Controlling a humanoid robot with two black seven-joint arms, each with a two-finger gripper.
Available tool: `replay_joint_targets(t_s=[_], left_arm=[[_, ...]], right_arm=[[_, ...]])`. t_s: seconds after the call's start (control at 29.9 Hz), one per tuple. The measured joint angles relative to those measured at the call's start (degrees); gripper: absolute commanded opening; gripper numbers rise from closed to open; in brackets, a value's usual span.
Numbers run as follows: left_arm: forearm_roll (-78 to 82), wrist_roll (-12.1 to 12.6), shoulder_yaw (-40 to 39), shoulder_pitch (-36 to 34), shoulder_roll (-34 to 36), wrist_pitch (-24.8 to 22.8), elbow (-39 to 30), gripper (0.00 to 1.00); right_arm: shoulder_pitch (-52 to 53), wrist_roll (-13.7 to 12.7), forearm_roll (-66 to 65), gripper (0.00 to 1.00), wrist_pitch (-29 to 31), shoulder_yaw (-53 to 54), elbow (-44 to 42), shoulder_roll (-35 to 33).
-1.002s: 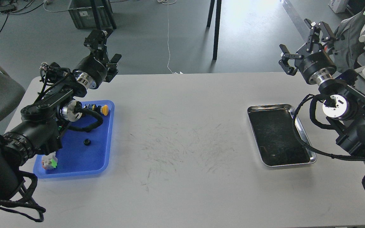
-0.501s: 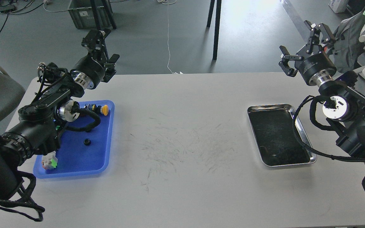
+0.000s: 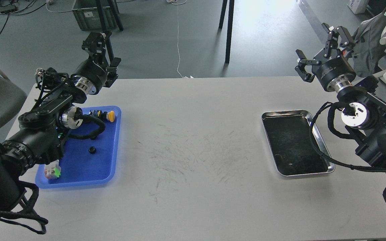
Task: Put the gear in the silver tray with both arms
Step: 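Hover the left gripper over the blue tray near the black gears, then raise and reposition the left gripper above the gears in the blue tray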
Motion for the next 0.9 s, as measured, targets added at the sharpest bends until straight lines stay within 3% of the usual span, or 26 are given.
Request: replay_joint_targets(t_s=[0.2,0.37,0.47,0.63,0.8,0.9], left_arm=[[0.1,0.0,3.6,-0.9,0.6,3.3,-0.2,0.99],[0.0,0.0,3.3,-1.1,-0.2,16.8,-0.5,0.99],[-0.3,0.0,3.2,-1.0,-0.3,20.5,-2.3,0.98],[-1.3,0.0,1.4,-0.3,0.7,17.0,-5.0,0.98],[-2.0,0.0,-5.3,-0.2,2.6,7.0,-5.3,0.99],[-2.1,0.0,-8.4,-0.2,2.8,3.9,-5.5,0.99]], right_arm=[[-0.1,0.0,0.0,0.99,0.0,0.0,0.1,0.0],[-0.6,0.0,0.0,0.99,0.1,-0.1,0.0,0.0],[-0.9,0.0,0.0,0.99,0.1,-0.1,0.0,0.0],[-1.1,0.0,0.0,0.99,0.1,-0.1,0.1,0.0],[-1.1,0.0,0.0,0.99,0.0,-0.1,0.1,0.2],[-1.1,0.0,0.0,0.99,0.0,-0.1,0.1,0.3]])
